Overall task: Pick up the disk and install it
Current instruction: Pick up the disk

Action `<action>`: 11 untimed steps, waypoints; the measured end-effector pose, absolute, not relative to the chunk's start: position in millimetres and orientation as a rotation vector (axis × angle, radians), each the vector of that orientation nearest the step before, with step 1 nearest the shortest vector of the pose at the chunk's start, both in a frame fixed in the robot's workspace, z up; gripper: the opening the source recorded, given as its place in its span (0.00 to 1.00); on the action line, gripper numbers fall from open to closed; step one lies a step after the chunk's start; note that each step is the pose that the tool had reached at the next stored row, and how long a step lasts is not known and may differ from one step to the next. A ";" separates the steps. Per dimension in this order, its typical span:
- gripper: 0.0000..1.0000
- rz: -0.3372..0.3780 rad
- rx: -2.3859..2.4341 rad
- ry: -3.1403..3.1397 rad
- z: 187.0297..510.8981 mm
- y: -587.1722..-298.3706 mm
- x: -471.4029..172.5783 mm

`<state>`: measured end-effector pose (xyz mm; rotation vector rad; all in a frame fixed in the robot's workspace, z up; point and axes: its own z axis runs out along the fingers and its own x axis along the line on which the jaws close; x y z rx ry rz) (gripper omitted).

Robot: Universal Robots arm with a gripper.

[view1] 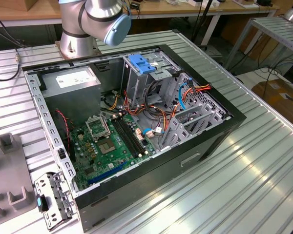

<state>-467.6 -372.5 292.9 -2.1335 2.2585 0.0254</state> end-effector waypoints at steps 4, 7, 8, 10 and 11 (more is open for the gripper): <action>0.37 0.025 -2.134 2.259 292.9 -372.5 -467.6; 0.37 0.025 -2.134 2.258 292.8 -372.6 -467.6; 0.37 0.025 -2.137 2.255 292.8 -372.5 -467.6; 0.37 0.026 -2.152 2.241 292.8 -372.5 -467.6; 0.37 0.026 -2.154 2.239 292.8 -372.6 -467.6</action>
